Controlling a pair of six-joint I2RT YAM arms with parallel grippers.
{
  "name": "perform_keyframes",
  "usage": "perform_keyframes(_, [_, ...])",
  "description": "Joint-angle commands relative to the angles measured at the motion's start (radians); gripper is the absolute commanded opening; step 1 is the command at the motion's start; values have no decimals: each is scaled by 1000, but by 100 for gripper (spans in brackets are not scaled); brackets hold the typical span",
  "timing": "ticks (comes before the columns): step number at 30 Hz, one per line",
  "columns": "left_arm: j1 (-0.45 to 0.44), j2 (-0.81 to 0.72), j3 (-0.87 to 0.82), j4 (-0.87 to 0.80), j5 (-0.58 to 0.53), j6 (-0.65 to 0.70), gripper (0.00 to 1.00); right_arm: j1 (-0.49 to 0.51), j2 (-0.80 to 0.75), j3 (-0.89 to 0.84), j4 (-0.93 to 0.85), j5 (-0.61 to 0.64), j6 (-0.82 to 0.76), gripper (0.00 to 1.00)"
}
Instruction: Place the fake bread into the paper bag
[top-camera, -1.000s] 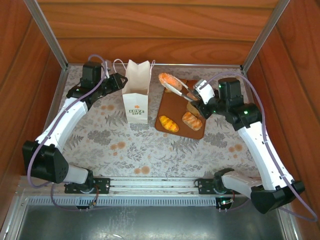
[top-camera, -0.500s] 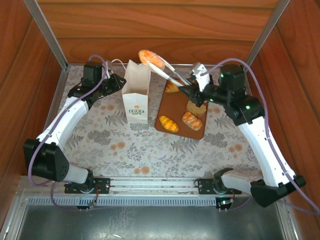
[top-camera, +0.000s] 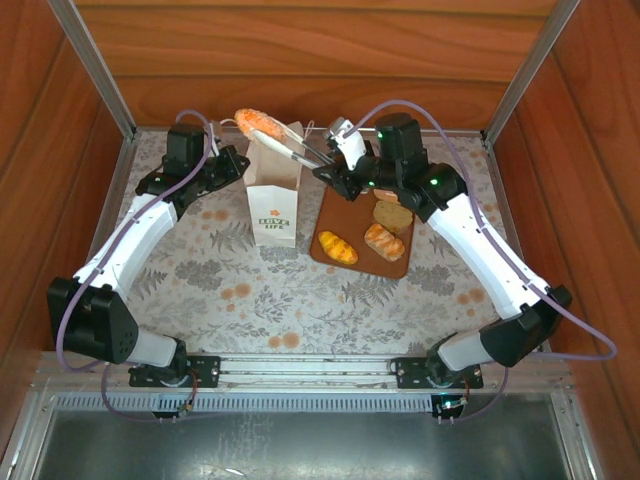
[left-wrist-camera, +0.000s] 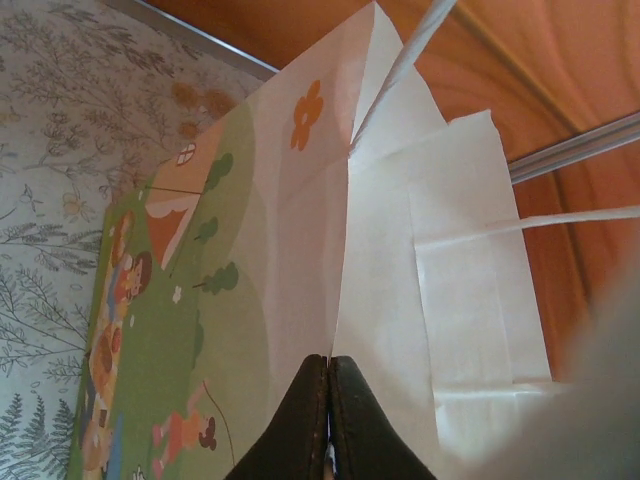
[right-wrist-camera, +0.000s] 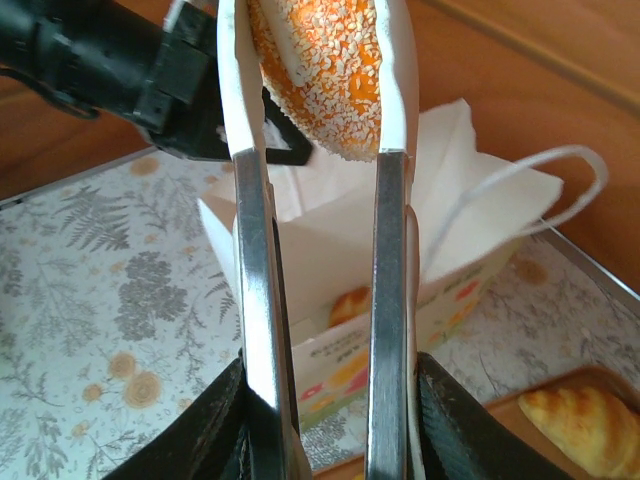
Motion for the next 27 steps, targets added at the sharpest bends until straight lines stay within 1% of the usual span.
perform_keyframes(1, [4, -24, -10, 20, -16, -7, 6, 5, -2, 3, 48, 59, 26, 29])
perform_keyframes(5, [4, -26, -13, 22, -17, -8, 6, 6, 20, -7, 10, 97, 5, 29])
perform_keyframes(11, [4, -25, -14, 25, -16, -11, 5, 5, 51, 3, -35, 104, -39, 29])
perform_keyframes(18, [5, -28, -15, 29, -16, -15, 5, 5, 89, 34, -113, 185, -90, 30])
perform_keyframes(27, [5, -29, -17, 28, -15, -13, 5, 5, 119, 55, -168, 264, -98, 32])
